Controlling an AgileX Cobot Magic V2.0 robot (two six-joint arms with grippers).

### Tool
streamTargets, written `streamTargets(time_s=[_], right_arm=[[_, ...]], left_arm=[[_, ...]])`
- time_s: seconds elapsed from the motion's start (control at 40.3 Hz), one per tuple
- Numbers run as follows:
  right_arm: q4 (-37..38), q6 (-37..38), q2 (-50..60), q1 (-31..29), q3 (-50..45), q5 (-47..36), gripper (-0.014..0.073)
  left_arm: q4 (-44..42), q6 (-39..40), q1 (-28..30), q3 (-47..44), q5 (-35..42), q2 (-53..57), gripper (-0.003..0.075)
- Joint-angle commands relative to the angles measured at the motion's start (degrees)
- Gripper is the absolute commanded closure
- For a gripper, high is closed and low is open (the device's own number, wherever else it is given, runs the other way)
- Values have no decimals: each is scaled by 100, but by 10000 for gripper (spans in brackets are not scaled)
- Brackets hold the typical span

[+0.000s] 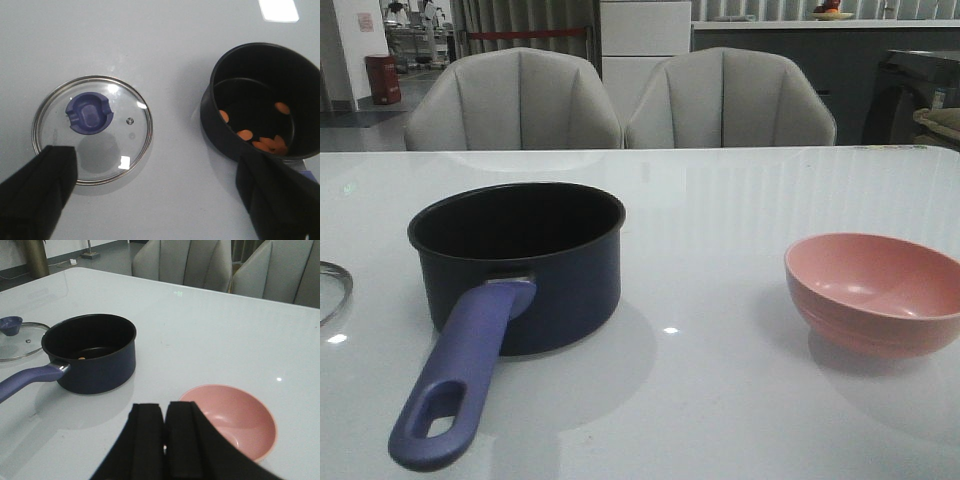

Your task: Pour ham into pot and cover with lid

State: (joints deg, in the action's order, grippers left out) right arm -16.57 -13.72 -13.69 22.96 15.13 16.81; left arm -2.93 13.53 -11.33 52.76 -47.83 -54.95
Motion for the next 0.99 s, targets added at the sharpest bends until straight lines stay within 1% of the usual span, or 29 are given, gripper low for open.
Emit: streamTargets(time_s=[0.0, 0.074, 0.149, 0.298, 0.521, 0.645, 0.745, 0.968], right_arm=[[-27, -45, -49, -5, 156, -403, 453], [-27, -45, -49, -5, 156, -403, 453], [-27, -45, -49, -5, 156, -403, 453], [-27, -45, -49, -5, 156, -403, 453], [-27, -45, -49, -5, 156, -403, 453], [-27, -45, -49, -5, 156, -403, 453], [-27, -45, -49, -5, 156, -403, 453], [-27, -45, -49, -5, 156, -403, 453]], left_arm=[[-133, 164, -38, 501, 16, -553, 38], [-189, 277, 83, 759, -256, -1009, 38], [-129, 300, 312, 951, -311, -1466, 38], [417, 257, 832, 1248, -363, -2166, 38], [440, 242, 1363, 1832, -863, -3022, 38], [467, -59, 1392, 2237, -1355, -3544, 38], [467, -87, 1382, 2563, -1666, -3974, 38], [688, -96, 1393, 2918, -1899, -4645, 38]])
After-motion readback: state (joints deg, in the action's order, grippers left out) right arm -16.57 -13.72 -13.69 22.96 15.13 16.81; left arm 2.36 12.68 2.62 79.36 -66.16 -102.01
